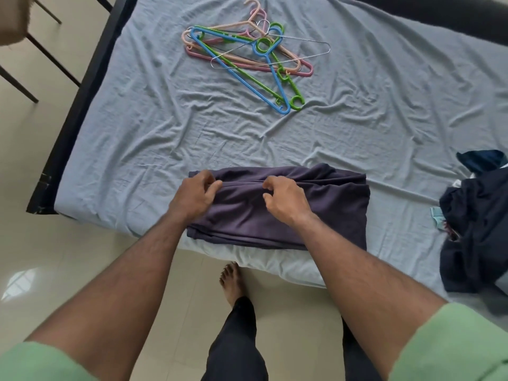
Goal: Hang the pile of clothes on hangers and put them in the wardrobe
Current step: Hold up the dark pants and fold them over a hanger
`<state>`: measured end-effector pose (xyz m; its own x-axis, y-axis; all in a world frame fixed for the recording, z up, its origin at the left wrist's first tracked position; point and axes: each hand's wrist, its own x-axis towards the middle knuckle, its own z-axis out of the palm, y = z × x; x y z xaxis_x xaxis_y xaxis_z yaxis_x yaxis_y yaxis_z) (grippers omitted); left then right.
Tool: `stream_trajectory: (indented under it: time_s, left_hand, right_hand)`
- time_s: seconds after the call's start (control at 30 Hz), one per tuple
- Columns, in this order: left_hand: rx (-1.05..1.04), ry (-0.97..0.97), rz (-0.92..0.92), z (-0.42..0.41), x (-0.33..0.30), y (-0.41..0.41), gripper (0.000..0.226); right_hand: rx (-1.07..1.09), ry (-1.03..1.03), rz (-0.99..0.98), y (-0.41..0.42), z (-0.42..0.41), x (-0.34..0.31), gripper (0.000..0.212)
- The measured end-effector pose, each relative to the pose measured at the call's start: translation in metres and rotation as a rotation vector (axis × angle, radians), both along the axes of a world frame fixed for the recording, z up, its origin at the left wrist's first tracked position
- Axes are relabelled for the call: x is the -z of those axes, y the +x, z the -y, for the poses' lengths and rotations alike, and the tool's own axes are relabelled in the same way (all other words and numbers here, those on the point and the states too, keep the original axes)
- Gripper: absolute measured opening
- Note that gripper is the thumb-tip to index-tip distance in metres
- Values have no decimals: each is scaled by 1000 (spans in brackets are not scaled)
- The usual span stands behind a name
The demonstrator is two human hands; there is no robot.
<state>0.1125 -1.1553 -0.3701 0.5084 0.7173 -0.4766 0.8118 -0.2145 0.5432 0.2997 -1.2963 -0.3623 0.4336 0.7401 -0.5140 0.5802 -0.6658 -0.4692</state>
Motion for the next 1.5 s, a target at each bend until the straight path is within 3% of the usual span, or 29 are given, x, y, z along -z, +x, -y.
stream_trajectory:
  time_s: [0.33, 0.57, 1.0, 1.3, 1.5]
  left_hand:
    - [-34, -4, 251, -76, -65, 38, 34]
    - [-37, -46, 285, -107, -77, 71, 34]
    - [-82, -84, 223, -206, -56, 155, 30]
    - [-129, -143, 204, -261, -19, 186, 31]
    - [-158, -181, 196, -270, 2, 182, 30]
  right_hand:
    - [105, 147, 87, -15, -104, -60, 18]
    - [130, 168, 159, 19, -140, -79, 14]
    - [237, 94, 91, 127, -216, -22, 11]
    - [197, -63, -125, 181, -315, 35, 42]
    - [252, -140, -35, 169, -344, 59, 40]
